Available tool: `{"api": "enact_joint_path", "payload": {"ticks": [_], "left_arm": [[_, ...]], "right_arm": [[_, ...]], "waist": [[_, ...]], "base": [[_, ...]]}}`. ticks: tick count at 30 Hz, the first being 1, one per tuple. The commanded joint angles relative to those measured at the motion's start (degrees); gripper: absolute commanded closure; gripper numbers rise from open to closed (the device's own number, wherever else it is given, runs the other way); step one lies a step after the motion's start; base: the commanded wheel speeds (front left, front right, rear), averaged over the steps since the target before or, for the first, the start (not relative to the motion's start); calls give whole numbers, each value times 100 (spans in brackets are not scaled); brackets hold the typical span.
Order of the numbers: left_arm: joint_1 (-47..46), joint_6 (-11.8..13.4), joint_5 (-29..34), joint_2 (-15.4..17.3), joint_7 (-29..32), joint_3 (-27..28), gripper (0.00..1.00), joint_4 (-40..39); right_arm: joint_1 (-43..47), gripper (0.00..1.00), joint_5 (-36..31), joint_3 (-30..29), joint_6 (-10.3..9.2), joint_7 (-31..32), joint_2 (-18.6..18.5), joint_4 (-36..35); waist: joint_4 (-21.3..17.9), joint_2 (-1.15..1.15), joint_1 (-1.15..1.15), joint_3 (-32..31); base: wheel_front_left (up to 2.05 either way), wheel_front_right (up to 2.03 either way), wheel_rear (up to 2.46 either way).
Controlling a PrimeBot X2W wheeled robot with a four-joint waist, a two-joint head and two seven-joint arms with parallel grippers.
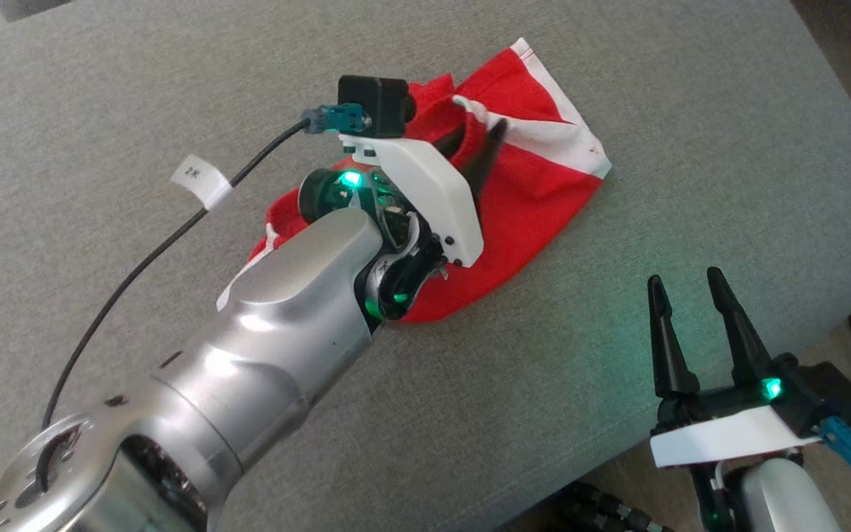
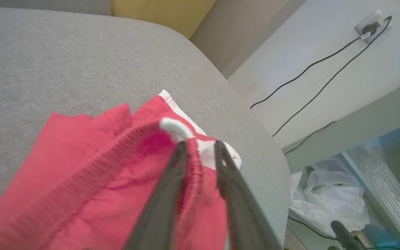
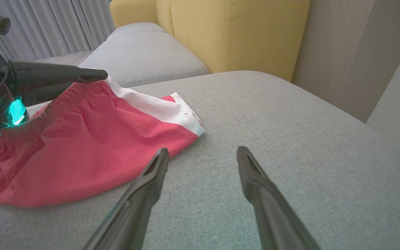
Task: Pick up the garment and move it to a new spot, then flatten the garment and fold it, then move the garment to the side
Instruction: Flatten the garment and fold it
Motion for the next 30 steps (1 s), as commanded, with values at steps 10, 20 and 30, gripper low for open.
{"api": "enact_joint_path", "payload": {"ticks": [10, 20, 30], "left_arm": [[-349, -281, -118, -6, -636, -212, 100, -204], [977, -217, -78, 790, -1101, -479, 100, -1273], [2074, 49, 30, 1461, -1428, -731, 100, -2192]], "right_arm": [[72, 0, -19, 60, -4, -22, -50, -147], [319, 0, -154, -177, -4, -22, -50, -247], [413, 0, -321, -317, -4, -22, -50, -319]], "waist": [[223, 0, 0, -343], [1282, 0, 0, -945], [2389, 0, 0, -1041]], "base": [[0, 0, 0], [0, 0, 0], [0, 0, 0]]}}
